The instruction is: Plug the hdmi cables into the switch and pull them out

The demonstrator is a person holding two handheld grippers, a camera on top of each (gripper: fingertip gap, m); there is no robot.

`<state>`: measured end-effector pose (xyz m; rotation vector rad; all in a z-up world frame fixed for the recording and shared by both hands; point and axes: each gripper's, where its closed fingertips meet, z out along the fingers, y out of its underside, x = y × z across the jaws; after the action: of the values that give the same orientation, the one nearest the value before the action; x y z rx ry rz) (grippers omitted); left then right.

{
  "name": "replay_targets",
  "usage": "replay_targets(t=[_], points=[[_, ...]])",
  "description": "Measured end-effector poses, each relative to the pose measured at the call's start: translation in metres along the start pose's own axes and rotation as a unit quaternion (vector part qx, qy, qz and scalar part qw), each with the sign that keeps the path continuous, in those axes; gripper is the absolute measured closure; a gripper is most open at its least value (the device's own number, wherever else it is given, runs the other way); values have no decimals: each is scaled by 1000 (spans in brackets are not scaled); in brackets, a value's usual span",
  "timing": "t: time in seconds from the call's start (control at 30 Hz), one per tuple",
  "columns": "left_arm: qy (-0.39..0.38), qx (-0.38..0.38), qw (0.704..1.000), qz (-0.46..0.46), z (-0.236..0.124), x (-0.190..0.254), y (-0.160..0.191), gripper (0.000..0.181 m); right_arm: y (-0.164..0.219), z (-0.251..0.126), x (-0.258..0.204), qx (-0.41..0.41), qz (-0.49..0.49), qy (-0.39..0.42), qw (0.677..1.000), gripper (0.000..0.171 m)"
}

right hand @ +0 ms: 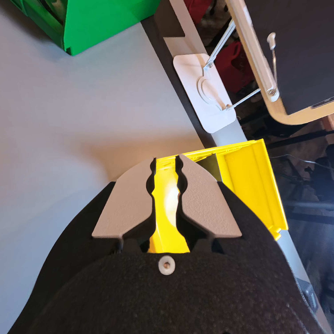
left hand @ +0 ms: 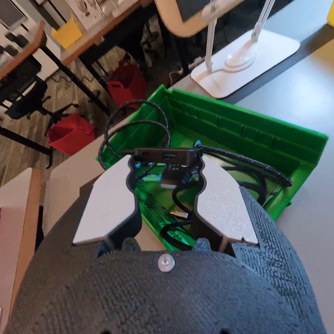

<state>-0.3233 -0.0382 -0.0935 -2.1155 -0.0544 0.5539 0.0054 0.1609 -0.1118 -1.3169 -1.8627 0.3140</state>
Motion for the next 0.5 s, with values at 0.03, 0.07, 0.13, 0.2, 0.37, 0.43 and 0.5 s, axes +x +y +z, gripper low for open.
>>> replay_targets(t=[0.03, 0.07, 0.13, 0.2, 0.37, 0.43, 0.5], points=[[2, 20, 1000, -3, -7, 0, -9, 113, -5, -2, 0, 13, -4, 4, 1000, 151], [8, 43, 999, -10, -15, 1, -19, 113, -11, -3, 0, 27, -9, 7, 1000, 150], [16, 88, 996, -17, -30, 4, -38, 114, -23, -6, -2, 52, -17, 14, 998, 151], [16, 118, 993, -12, -42, 7, -53, 114, -35, -9, -6, 76, -27, 20, 997, 150], [37, 181, 983, -5, -65, 23, -84, 114, -71, -14, -23, 145, -45, 24, 988, 150], [48, 202, 978, 5, -74, 35, -97, 114, -93, -17, -38, 193, -38, 9, 980, 148], [61, 218, 974, 19, -81, 50, -108, 114, -121, -22, -57, 265, 0, -27, 964, 144]])
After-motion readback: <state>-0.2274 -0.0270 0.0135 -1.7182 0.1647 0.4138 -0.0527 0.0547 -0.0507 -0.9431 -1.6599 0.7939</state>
